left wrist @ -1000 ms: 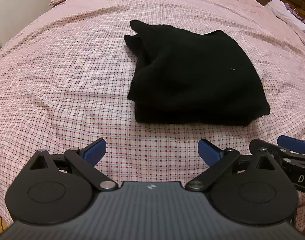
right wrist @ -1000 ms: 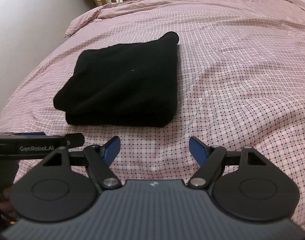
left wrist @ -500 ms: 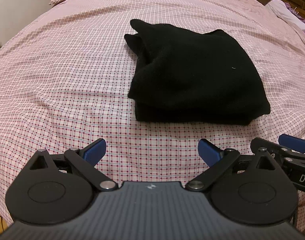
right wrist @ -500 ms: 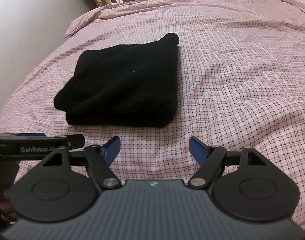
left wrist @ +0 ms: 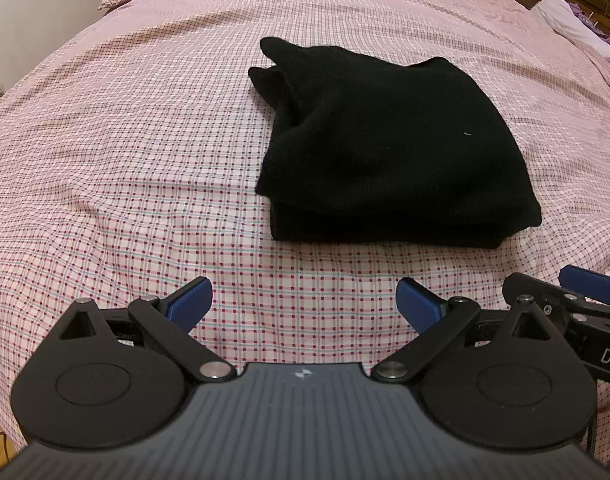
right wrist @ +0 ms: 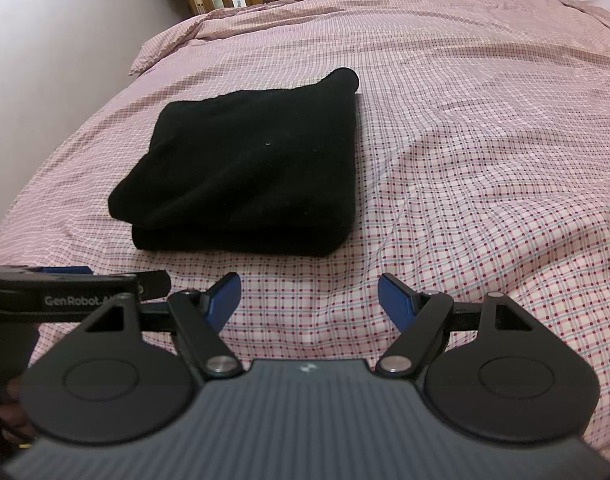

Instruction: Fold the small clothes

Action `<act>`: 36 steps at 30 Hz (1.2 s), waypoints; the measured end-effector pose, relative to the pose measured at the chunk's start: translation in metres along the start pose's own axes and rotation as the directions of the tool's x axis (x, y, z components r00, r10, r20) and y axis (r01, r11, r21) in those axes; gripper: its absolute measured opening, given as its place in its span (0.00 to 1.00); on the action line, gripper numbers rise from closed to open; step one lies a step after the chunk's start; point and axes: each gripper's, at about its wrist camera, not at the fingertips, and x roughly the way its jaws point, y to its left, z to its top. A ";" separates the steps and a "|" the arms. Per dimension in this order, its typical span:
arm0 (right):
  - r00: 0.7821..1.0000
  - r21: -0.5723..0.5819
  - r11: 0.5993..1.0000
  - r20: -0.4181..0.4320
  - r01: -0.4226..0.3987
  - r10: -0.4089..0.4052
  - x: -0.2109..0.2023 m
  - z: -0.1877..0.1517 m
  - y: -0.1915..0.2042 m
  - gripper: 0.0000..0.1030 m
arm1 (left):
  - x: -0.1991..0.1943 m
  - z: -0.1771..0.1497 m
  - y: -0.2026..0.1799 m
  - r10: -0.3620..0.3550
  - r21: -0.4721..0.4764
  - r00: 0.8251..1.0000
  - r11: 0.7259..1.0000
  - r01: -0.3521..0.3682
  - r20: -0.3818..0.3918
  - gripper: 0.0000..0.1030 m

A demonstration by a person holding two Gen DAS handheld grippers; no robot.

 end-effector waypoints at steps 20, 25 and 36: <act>1.000 -0.005 1.000 0.005 0.004 -0.004 -0.001 0.001 0.001 0.75 | -0.001 -0.001 0.001 0.001 0.000 1.000 1.000 -0.001 -0.001 0.97; 1.000 -0.007 1.000 0.007 0.006 -0.006 -0.001 0.000 0.002 0.75 | -0.001 -0.001 0.001 0.001 0.000 1.000 1.000 -0.001 -0.001 0.97; 1.000 -0.008 1.000 0.009 0.007 -0.007 -0.001 0.002 0.001 0.75 | -0.001 -0.001 0.002 0.001 0.000 1.000 1.000 -0.001 -0.001 0.97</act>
